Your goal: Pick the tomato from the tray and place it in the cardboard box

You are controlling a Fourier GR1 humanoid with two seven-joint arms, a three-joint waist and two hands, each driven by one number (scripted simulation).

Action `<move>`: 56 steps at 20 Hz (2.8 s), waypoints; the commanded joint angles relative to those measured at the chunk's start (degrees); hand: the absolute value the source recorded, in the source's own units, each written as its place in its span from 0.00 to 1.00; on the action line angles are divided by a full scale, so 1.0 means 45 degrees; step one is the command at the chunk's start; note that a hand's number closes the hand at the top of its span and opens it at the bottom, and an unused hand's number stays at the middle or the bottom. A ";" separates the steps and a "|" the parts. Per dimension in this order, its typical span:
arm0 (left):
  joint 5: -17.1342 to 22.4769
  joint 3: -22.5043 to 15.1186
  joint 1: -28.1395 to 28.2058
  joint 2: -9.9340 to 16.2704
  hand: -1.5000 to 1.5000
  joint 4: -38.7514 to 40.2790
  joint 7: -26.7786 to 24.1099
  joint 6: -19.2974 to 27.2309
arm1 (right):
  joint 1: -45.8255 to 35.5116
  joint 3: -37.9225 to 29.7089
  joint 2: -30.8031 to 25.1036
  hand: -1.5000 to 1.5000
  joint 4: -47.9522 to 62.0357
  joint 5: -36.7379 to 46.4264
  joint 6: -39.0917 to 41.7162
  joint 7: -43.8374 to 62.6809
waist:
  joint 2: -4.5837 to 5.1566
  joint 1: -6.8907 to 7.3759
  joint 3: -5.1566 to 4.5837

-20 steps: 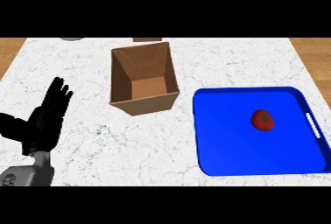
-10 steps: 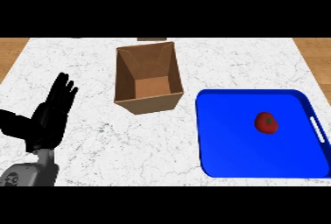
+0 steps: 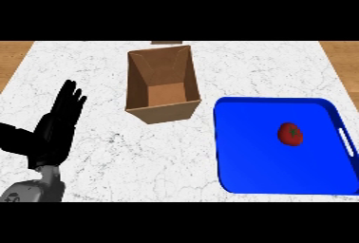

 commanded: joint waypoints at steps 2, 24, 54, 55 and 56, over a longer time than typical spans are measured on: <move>-0.0039 0.0442 -0.0709 -0.0187 0.50 0.1036 -0.0194 -0.0330 | -0.1081 0.0205 0.0588 0.00 -0.0860 0.0258 0.0664 0.1552 | 0.0017 -0.0040 0.0010; -0.1364 0.0333 0.0297 -0.1309 0.50 -0.0305 0.0210 -0.0278 | -0.2936 0.1045 0.4290 0.00 0.0985 0.4451 0.0489 0.2439 | 0.0008 -0.0038 0.0016; -0.2198 0.0670 -0.0138 -0.2163 0.50 -0.0243 0.0503 -0.0722 | -0.4809 0.0533 0.6215 0.00 0.4143 0.6877 0.1396 0.1457 | 0.0011 -0.0007 0.0016; -0.1762 0.1287 -0.0291 -0.1823 0.50 0.0240 0.0175 -0.1093 | -0.5294 0.0609 0.6537 0.00 0.5203 0.7128 0.0845 0.0888 | 0.0020 0.0017 0.0017; -0.1577 0.1535 -0.0586 -0.1351 0.50 -0.0504 0.1232 -0.1197 | -0.4282 0.0530 0.6624 0.00 0.4310 0.7060 0.0802 0.0856 | 0.0008 -0.0015 0.0017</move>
